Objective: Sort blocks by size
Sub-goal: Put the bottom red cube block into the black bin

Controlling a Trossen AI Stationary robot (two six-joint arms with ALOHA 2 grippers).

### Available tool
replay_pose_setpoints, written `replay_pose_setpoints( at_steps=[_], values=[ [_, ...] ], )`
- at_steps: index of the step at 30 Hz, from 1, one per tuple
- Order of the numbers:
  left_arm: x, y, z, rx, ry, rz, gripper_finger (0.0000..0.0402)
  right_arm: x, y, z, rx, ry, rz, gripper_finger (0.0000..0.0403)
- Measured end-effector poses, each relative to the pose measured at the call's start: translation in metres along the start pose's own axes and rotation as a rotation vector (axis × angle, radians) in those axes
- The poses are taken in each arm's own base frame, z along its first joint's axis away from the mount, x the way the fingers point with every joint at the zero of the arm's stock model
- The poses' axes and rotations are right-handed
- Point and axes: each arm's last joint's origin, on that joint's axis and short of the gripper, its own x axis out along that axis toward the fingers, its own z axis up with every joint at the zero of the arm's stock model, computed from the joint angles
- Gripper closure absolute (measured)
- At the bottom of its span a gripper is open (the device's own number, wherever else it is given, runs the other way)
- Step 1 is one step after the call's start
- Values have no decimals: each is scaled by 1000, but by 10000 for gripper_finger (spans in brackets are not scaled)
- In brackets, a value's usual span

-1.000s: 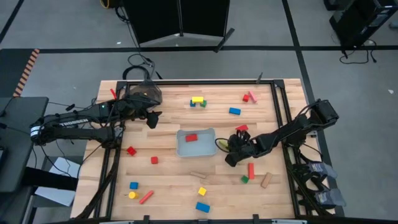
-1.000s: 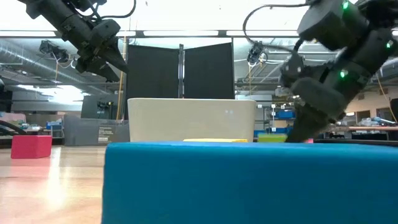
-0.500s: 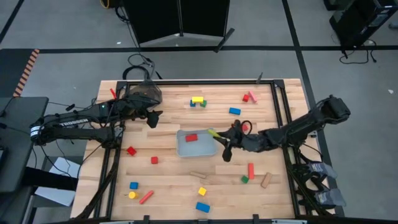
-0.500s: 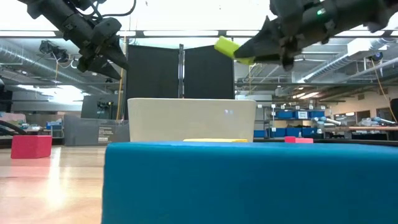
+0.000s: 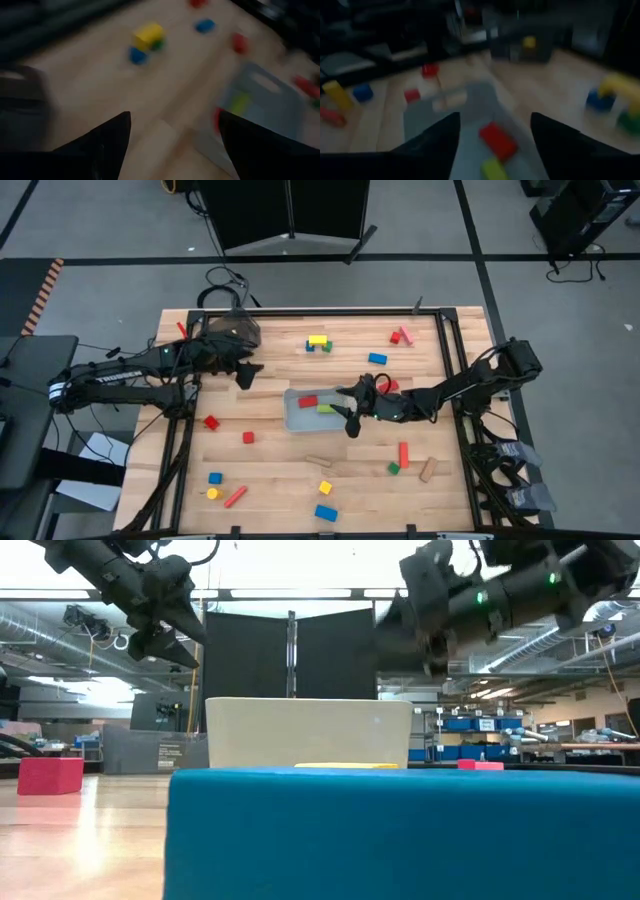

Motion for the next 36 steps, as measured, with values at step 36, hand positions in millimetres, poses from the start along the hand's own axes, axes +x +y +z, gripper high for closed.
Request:
replay_pose_setpoints(
  at_steps=[36],
  values=[
    [63, -93, -141, 526, 826, 50, 60, -9, -1, 28, -86, -149, 36, 183]
  ],
)
